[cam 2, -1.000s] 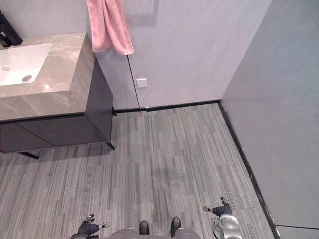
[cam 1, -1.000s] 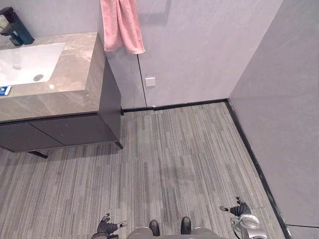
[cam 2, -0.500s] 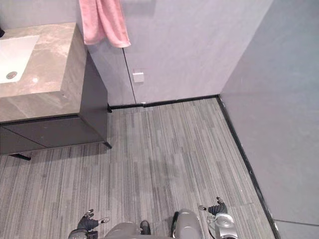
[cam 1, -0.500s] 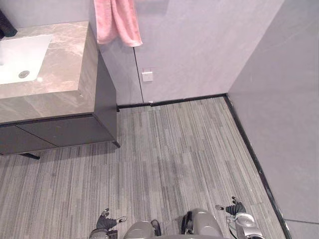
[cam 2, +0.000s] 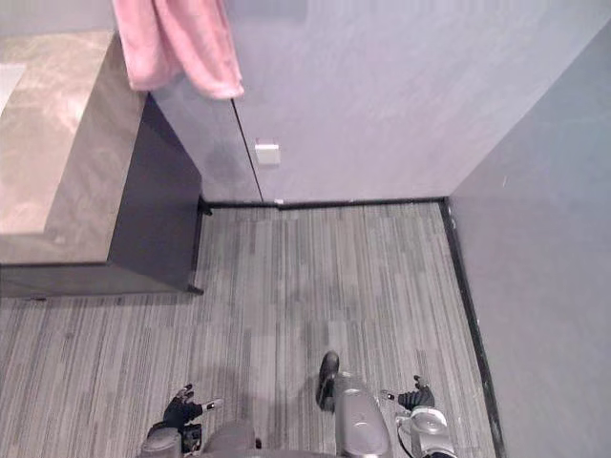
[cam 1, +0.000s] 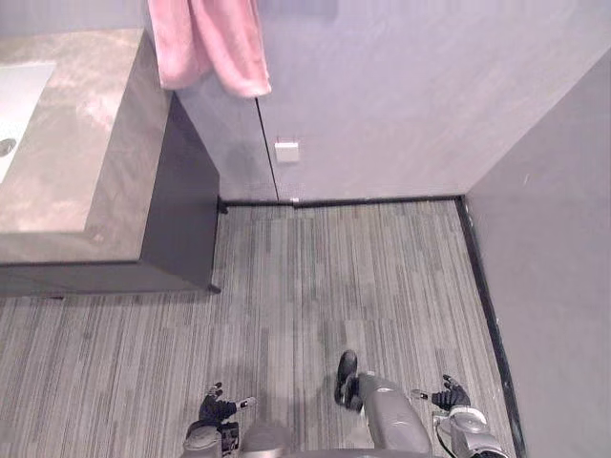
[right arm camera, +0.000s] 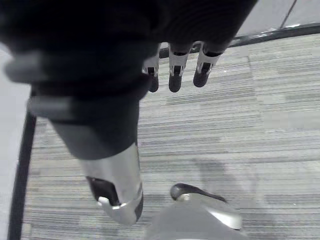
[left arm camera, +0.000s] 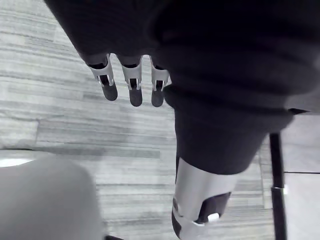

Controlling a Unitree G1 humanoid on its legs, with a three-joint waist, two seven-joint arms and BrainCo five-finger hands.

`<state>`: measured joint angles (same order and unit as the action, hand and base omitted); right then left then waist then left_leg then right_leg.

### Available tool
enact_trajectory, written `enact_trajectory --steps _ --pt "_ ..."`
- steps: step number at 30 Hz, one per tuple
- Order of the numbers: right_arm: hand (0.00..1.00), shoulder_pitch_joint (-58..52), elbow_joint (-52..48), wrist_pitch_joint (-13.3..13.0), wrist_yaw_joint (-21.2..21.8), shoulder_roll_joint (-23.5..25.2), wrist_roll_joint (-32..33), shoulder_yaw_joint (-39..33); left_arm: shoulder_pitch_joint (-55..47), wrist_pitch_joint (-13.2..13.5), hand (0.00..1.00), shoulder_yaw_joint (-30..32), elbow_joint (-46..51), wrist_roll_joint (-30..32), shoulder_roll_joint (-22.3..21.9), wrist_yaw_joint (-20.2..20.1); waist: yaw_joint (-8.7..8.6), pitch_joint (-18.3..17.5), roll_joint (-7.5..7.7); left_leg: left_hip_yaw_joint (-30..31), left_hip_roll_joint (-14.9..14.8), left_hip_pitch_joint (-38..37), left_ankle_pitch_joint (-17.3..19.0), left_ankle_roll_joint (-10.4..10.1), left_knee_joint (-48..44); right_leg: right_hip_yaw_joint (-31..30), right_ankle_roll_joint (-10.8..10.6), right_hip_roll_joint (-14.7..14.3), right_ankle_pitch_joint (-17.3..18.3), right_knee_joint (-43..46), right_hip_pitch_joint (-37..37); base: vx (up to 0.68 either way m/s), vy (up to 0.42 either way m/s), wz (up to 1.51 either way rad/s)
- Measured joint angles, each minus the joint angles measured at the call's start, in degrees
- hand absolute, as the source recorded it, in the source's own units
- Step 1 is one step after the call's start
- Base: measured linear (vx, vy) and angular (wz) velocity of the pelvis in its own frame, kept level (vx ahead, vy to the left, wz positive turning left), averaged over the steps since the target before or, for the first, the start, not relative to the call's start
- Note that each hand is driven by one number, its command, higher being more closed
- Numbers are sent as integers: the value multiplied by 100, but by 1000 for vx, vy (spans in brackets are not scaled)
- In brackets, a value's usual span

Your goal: Organize washtable

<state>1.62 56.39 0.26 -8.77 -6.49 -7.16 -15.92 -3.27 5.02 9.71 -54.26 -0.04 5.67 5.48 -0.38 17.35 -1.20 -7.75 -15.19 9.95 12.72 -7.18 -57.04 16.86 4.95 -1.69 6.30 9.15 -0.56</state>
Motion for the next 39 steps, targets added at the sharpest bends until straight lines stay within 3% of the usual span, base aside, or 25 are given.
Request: enact_trajectory --steps 2,5,6,7,8,9,10,11,14,16,17,20,23,24,25,26,27,29,33,34,36,38,39 --pt "0 71 28 13 -6 -6 59 -20 28 41 0 1 73 -43 -1 -3 116 0 -10 -206 39 472 140 104 422 -100 -13 -7 -8 -243 271 288 -12 -27" --pt "0 136 73 18 -12 123 117 -132 87 42 0 4 83 -47 69 1 169 56 91 -352 358 876 151 160 2051 -187 -241 209 120 -462 662 338 124 -14" --pt "0 135 74 17 -26 121 142 -157 98 37 0 -4 78 -43 73 0 170 66 126 -322 528 934 14 113 2873 -213 -390 331 212 -511 777 400 263 -6" --pt "0 112 91 18 -53 80 174 -155 68 30 0 -11 66 -42 34 -2 171 38 79 -247 647 866 -351 128 3781 -247 -550 378 312 -524 877 357 259 -11" --pt "0 98 115 18 -79 66 184 -149 42 27 0 -10 60 -41 20 0 189 16 21 -188 657 815 -795 172 4014 -293 -647 395 378 -525 937 436 341 -30" --pt "0 69 143 23 -107 109 194 -122 18 20 0 -10 17 -40 30 2 280 -31 106 -195 827 697 -1206 512 4061 -373 -815 508 501 -505 992 400 258 -18" --pt "0 25 150 20 -104 194 203 -108 29 23 0 -3 30 -40 131 4 276 -115 365 -259 1055 728 -999 636 4000 -390 -928 753 600 -455 1006 413 227 -7" --pt "0 24 162 21 -106 203 202 -121 56 18 0 -3 23 -40 195 2 279 -118 447 -285 1133 733 -878 677 3925 -377 -988 853 643 -342 999 436 185 15" --pt "0 33 176 21 -107 180 196 -155 31 -34 0 -9 -42 -39 224 -6 289 -138 488 -388 1267 412 -437 894 3659 -513 -1061 1192 663 1162 592 420 224 -5" --pt "0 30 192 29 -97 223 162 -152 28 -72 0 -18 -49 -39 270 -5 268 -144 498 -433 1378 -105 -130 1019 3702 -753 -1367 1496 619 3185 -95 428 170 -1" --pt "0 31 207 33 -95 230 144 -123 27 -71 0 -20 -38 -40 299 -4 266 -144 497 -428 1401 -309 -39 1042 3750 -734 -1391 1556 725 3708 -317 381 95 10" --pt "0 88 298 29 -93 211 87 20 27 -71 0 -21 -36 -52 358 12 237 -151 440 -378 1365 -904 -18 1066 4109 -311 -1052 1465 994 3794 -837 388 10 12" --pt "0 122 294 25 -92 205 78 76 -2 -70 0 -13 -39 -56 359 47 103 -105 306 -275 1125 -1313 -21 1056 4319 -164 -891 922 951 2297 -1245 332 -89 21" --pt "0 68 294 28 -92 200 78 76 -6 -69 0 -13 -42 -54 367 75 97 -127 351 -263 1134 -1393 -19 982 4325 -257 -843 765 627 1564 -1256 402 -158 40" --pt "0 -84 296 28 -92 200 79 75 -26 -65 0 -13 -43 -46 414 79 107 -205 532 -168 1292 -1483 61 752 4312 -507 -695 730 -393 666 -1246 348 -163 45" --pt "0 -145 313 29 -89 164 78 59 2 -65 0 0 -85 -40 353 81 102 -197 530 -70 1333 -1538 177 590 4294 -586 -426 726 -647 749 -1244 287 -117 39" --pt "0 -169 350 50 -93 69 79 -22 9 -62 0 1 -133 -38 163 78 123 -284 279 41 1115 -1585 249 519 4320 -508 -403 600 -586 881 -1248 336 -161 26" --pt "0 -175 303 58 -92 99 79 -143 -7 -62 0 2 -142 -38 -16 83 98 -336 153 76 957 -1570 297 426 4220 -354 -362 470 -398 726 -1121 333 -161 19" --pt "0 -392 180 84 -99 280 103 -233 49 -65 0 80 -108 -42 -245 69 138 -332 142 -156 379 -772 303 -37 2085 -12 -243 346 -138 406 -433 201 -108 39" --pt "0 -433 38 79 -101 303 106 -233 51 -62 0 123 -70 -37 -287 71 144 -336 139 -367 227 -603 335 19 1811 20 -248 339 -94 341 -245 150 -31 23" --pt "0 -384 -122 53 -102 309 160 -237 72 -63 0 121 -51 -37 -300 72 147 -338 143 -478 155 -351 394 129 2047 -3 -281 349 -75 289 -166 130 47 -6" --pt "0 -306 -133 20 -105 306 231 -240 75 -66 0 120 -59 -38 -288 78 157 -366 84 -389 228 -274 268 189 3024 -98 -390 368 -75 290 -177 108 130 -23" --pt "0 -298 -92 20 -110 327 233 -244 83 -69 0 121 -97 -49 -265 75 169 -377 96 -324 324 -387 -78 212 3482 -220 -509 379 -64 298 -187 120 138 -23"
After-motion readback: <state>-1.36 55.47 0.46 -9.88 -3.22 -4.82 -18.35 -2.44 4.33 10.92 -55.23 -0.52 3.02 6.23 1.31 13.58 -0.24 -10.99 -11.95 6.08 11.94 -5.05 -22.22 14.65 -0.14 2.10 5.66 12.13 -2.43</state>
